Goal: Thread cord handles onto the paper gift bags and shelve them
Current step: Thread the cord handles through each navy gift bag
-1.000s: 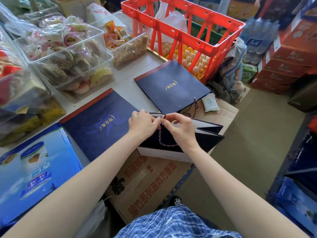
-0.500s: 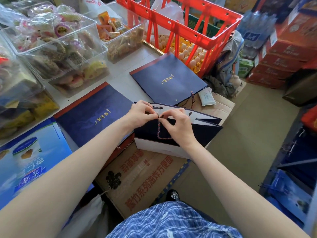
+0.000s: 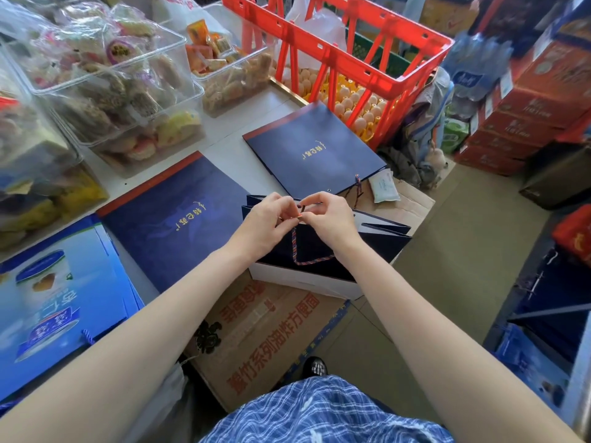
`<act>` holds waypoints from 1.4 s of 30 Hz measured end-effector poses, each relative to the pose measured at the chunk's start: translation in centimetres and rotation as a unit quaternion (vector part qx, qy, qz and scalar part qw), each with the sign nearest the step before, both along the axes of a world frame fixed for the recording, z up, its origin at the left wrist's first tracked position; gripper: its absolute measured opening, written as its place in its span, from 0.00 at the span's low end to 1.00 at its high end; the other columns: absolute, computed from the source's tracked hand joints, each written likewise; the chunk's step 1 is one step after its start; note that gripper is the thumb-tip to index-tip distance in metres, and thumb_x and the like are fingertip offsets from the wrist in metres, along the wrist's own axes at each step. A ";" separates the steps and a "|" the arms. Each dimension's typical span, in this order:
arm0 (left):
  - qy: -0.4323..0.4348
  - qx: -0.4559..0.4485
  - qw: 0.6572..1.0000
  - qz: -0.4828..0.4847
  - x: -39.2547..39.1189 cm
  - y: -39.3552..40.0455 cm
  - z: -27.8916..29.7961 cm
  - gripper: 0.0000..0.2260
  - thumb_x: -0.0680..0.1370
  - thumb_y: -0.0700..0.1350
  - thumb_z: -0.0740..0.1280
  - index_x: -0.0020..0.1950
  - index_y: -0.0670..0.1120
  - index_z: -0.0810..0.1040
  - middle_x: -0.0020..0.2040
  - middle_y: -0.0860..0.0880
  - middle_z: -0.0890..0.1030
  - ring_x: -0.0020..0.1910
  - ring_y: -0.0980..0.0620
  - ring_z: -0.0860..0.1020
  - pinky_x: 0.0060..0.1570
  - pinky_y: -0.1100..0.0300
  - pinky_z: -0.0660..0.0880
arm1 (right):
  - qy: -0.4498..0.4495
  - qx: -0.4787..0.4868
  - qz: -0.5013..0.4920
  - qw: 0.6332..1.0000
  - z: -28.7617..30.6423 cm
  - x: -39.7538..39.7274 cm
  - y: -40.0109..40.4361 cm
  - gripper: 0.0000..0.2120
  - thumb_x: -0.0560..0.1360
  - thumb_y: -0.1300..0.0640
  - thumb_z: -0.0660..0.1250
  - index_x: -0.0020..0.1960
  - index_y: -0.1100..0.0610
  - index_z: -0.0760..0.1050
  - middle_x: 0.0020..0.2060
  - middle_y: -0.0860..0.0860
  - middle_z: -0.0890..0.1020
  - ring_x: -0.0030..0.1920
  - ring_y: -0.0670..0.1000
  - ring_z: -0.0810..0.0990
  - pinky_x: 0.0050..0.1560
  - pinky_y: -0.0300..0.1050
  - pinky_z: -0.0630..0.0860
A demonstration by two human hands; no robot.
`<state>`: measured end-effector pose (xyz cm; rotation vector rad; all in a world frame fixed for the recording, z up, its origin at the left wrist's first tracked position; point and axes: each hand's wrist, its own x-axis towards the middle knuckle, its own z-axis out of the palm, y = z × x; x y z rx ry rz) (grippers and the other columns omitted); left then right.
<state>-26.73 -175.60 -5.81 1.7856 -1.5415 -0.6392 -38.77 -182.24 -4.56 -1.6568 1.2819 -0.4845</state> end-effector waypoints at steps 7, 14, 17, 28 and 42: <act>-0.037 0.012 0.999 -0.001 0.4 0.0 1.0 0.02 0.76 0.41 0.66 0.46 0.43 0.76 0.44 0.48 0.76 0.45 0.50 0.78 0.47 0.65 0.72 | 0.014 -0.015 0.016 1.000 0.4 -0.3 0.0 0.06 0.71 0.59 0.72 0.47 0.56 0.81 0.40 0.50 0.83 0.40 0.43 0.80 0.42 0.30 0.73; -0.045 -0.018 0.995 0.092 0.1 -0.3 0.9 0.02 0.74 0.39 0.69 0.44 0.41 0.81 0.43 0.47 0.81 0.41 0.49 0.81 0.48 0.56 0.76 | 0.057 -0.017 0.030 0.998 0.9 0.1 0.1 0.04 0.71 0.60 0.70 0.46 0.55 0.82 0.37 0.50 0.82 0.42 0.47 0.79 0.39 0.37 0.73; 0.016 -0.002 0.988 0.154 -0.3 -0.2 0.8 0.03 0.73 0.40 0.70 0.44 0.43 0.83 0.39 0.47 0.84 0.38 0.54 0.81 0.45 0.63 0.76 | 0.063 -0.014 0.036 0.997 1.0 0.0 0.1 0.04 0.72 0.60 0.70 0.46 0.57 0.82 0.40 0.53 0.83 0.44 0.49 0.80 0.44 0.39 0.74; 0.047 0.037 0.994 0.090 1.5 -0.2 0.8 0.02 0.73 0.39 0.70 0.41 0.46 0.82 0.36 0.50 0.82 0.36 0.60 0.80 0.42 0.71 0.73 | 0.064 -0.003 0.082 0.995 1.2 -0.1 -0.5 0.06 0.72 0.62 0.68 0.45 0.56 0.83 0.37 0.52 0.82 0.40 0.47 0.77 0.36 0.32 0.70; 0.232 0.174 0.956 0.052 2.1 -0.9 1.5 0.02 0.75 0.39 0.69 0.43 0.44 0.80 0.42 0.50 0.81 0.46 0.55 0.78 0.51 0.60 0.78 | 0.045 -0.065 0.139 0.987 -0.2 -0.3 -1.3 0.05 0.74 0.61 0.68 0.44 0.55 0.82 0.43 0.53 0.84 0.45 0.49 0.81 0.47 0.42 0.76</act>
